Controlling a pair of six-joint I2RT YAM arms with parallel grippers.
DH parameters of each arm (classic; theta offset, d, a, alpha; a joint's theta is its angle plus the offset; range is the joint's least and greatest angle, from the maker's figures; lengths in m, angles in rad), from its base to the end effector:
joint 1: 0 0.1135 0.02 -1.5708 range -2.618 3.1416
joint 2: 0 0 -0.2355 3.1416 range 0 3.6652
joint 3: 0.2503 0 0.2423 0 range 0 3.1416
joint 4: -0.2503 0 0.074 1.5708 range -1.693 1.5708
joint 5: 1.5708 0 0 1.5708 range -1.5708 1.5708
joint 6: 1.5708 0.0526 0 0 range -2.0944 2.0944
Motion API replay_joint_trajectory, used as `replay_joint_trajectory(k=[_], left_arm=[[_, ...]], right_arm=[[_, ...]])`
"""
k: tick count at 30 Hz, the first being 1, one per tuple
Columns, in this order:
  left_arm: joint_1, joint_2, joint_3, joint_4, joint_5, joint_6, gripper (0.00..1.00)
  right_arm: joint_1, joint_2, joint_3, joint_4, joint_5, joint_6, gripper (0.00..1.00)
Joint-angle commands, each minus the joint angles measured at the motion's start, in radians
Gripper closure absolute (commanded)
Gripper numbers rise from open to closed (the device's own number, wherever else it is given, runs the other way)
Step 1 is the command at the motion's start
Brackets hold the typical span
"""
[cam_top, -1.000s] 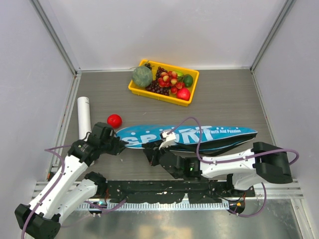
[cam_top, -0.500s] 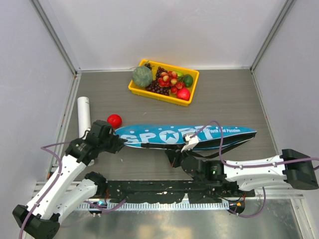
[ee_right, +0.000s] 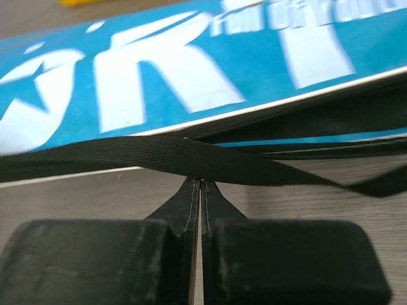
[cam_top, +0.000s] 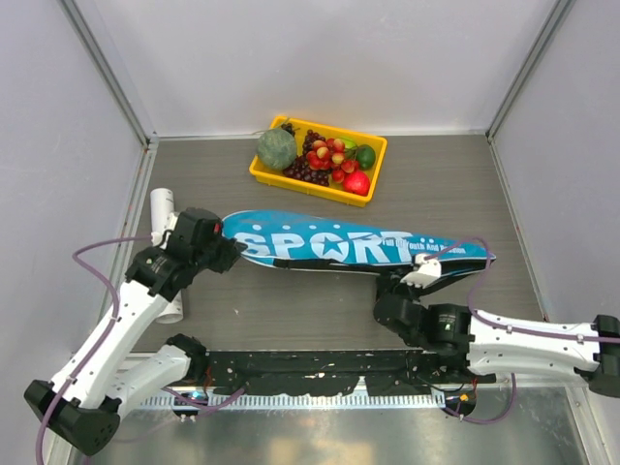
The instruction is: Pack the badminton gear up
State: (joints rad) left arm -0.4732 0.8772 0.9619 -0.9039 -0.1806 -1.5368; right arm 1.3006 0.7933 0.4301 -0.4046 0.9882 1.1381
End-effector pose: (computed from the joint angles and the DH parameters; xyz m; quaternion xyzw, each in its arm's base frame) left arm 0.1682 -0.0755 0.2824 -0.4983 0.7817 -0.2636 0.2668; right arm 0.0876 0.1517 0.1825 0.1190 0.8228 0.1727 0.5283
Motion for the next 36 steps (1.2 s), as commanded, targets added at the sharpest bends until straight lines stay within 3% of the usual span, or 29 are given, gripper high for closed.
replay_joint_trajectory(k=[1,5,16,26,28,30,33,36], left_arm=[[0.005,0.014,0.086,0.097,-0.103,0.122,1.0],[0.034,0.049,0.17,0.059,-0.152,0.205,1.0],[0.177,0.091,0.219,0.033,-0.085,0.328,1.0],[0.32,0.121,0.242,0.052,0.032,0.426,1.0],[0.318,0.124,0.238,0.078,0.1,0.435,1.0],[0.318,0.12,0.221,0.114,0.177,0.443,1.0],[0.317,0.103,0.18,0.192,0.25,0.475,1.0],[0.317,0.083,0.146,0.211,0.256,0.489,1.0]], right_arm=[[-0.107,-0.092,0.007,-0.169,0.13,0.103,0.95],[-0.252,-0.144,0.004,-0.163,0.102,0.035,0.95],[-0.599,-0.27,0.122,-0.163,0.11,-0.188,0.95],[-0.8,-0.307,0.249,-0.051,0.112,-0.495,0.95],[-0.799,-0.321,0.23,0.118,0.006,-0.683,0.95],[-0.801,-0.274,0.252,0.141,-0.221,-0.76,0.95],[-0.801,-0.186,0.32,0.055,-0.563,-0.762,0.94],[-0.801,-0.212,0.241,0.154,-0.846,-0.715,0.95]])
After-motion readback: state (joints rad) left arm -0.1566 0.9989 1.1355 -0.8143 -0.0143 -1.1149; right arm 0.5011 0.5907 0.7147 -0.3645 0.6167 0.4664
